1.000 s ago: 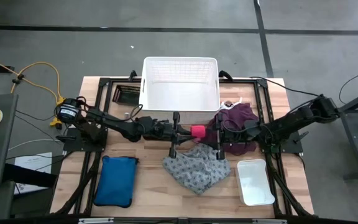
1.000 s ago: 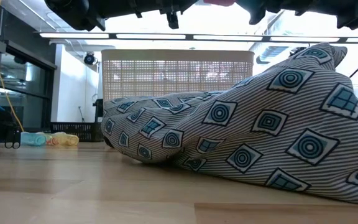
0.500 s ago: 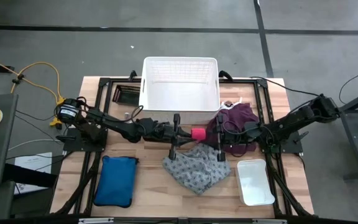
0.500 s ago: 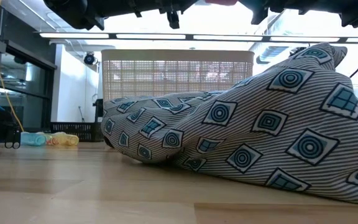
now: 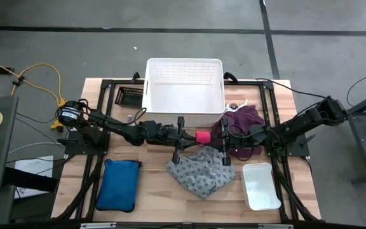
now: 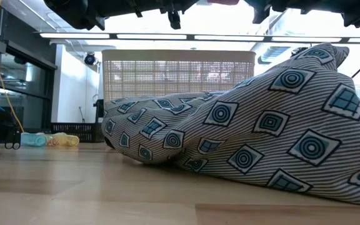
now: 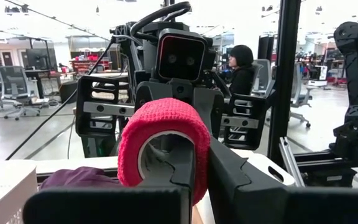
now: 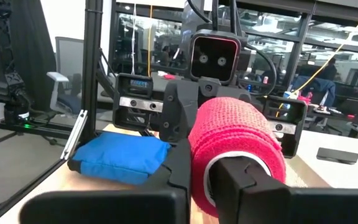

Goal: Pick & place medical supplies in basket/bin
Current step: Put the red bandage into the small white bin

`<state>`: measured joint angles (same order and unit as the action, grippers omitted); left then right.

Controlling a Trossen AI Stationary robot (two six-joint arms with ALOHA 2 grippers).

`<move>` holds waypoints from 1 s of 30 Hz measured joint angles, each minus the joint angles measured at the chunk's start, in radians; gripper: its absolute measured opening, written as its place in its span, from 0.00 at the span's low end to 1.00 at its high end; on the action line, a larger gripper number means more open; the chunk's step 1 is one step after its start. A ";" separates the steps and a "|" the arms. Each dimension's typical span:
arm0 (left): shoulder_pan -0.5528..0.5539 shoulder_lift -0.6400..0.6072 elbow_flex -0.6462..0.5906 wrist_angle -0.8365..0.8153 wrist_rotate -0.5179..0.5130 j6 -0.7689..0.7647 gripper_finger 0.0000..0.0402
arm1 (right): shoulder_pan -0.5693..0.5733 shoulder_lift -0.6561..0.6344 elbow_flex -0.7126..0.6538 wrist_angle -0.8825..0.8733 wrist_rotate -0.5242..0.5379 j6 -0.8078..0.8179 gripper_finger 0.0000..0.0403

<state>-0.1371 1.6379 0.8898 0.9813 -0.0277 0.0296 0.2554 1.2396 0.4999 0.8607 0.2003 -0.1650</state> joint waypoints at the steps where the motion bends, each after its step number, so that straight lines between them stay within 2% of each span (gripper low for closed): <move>1: 0.000 0.000 0.000 0.000 0.000 0.000 0.05 | 0.000 0.000 0.000 0.000 0.001 0.000 0.07; 7: 0.000 0.000 0.000 0.001 -0.001 0.012 0.18 | 0.000 0.000 0.000 0.001 0.010 -0.001 0.07; 13: 0.000 0.000 0.000 0.001 0.046 -0.017 0.32 | 0.000 0.000 0.000 0.002 0.007 -0.008 0.07; 21: 0.000 -0.001 0.000 -0.011 0.048 -0.027 0.34 | 0.000 0.000 0.000 0.000 0.007 -0.008 0.07; 30: 0.006 -0.064 -0.001 -0.144 0.032 -0.030 0.34 | 0.000 -0.011 -0.001 0.001 0.011 -0.008 0.07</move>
<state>-0.1316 1.5741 0.8890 0.8376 0.0048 -0.0006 0.2549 1.2289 0.4992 0.8617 0.2109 -0.1734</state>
